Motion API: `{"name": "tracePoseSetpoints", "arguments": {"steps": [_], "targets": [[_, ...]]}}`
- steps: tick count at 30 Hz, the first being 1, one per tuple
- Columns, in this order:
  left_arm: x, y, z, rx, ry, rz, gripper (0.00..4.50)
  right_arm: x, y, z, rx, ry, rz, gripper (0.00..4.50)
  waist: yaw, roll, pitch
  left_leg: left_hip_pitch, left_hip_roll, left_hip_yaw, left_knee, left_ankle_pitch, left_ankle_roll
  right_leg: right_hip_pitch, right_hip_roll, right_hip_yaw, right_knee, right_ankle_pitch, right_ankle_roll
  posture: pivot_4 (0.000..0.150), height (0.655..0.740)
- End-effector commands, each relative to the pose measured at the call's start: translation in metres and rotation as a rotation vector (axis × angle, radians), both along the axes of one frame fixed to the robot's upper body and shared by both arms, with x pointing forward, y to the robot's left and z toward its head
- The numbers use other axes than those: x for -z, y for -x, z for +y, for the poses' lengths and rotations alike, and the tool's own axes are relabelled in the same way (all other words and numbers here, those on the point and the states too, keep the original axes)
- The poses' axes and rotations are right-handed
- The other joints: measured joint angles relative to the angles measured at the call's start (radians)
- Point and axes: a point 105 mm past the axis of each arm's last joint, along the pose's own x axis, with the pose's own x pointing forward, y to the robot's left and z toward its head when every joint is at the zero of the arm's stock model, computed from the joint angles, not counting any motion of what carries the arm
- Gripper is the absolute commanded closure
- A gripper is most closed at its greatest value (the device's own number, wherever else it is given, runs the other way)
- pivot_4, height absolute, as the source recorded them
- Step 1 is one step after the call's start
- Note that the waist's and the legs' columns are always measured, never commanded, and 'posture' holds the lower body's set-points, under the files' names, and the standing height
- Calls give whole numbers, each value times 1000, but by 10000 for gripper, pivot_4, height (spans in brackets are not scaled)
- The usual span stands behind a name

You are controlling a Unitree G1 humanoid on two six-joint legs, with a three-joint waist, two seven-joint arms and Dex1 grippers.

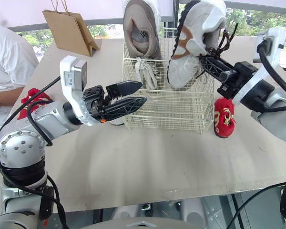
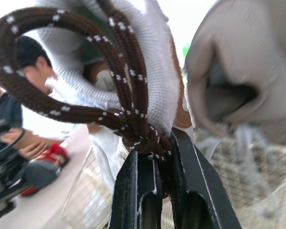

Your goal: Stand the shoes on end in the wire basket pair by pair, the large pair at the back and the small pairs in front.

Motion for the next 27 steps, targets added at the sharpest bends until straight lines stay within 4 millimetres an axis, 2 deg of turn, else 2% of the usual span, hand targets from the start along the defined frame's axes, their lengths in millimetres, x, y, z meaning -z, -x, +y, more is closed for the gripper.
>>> {"name": "tracePoseSetpoints", "arguments": {"steps": [1,7,12,15,19,27], "targets": [[-1,16,2,8,-37,-91,1045,-13,10,-6,95,43,-128,45000,0,0,0,0,0,0,0,1,-2,0,0,0,0,0,0,1500,7400],[16,31,11,-46,-83,-138,1045,3,8,-8,244,94,-161,45000,0,0,0,-1,0,0,0,1,-3,0,-1,0,-2,0,1,1500,7400],[25,38,18,-62,-103,-167,1045,17,4,0,306,146,-183,45000,0,1,0,0,1,0,0,-2,-7,0,-5,0,-3,0,1,1500,7400],[24,37,20,-81,-86,-190,1045,28,0,0,355,161,-156,45000,1,2,0,-1,1,0,-1,-1,-8,-1,-4,-1,-3,0,1,1500,7400],[25,34,20,-113,-76,-217,1045,55,-9,-2,408,254,-90,45000,0,2,0,-1,1,1,-1,-1,-9,-1,-2,-1,-3,0,1,1500,7400],[32,22,32,-207,-61,-215,1045,85,-11,9,344,248,65,45000,0,3,0,-1,1,1,-1,-2,-8,-1,-1,-1,-4,0,1,1500,7400]]}}
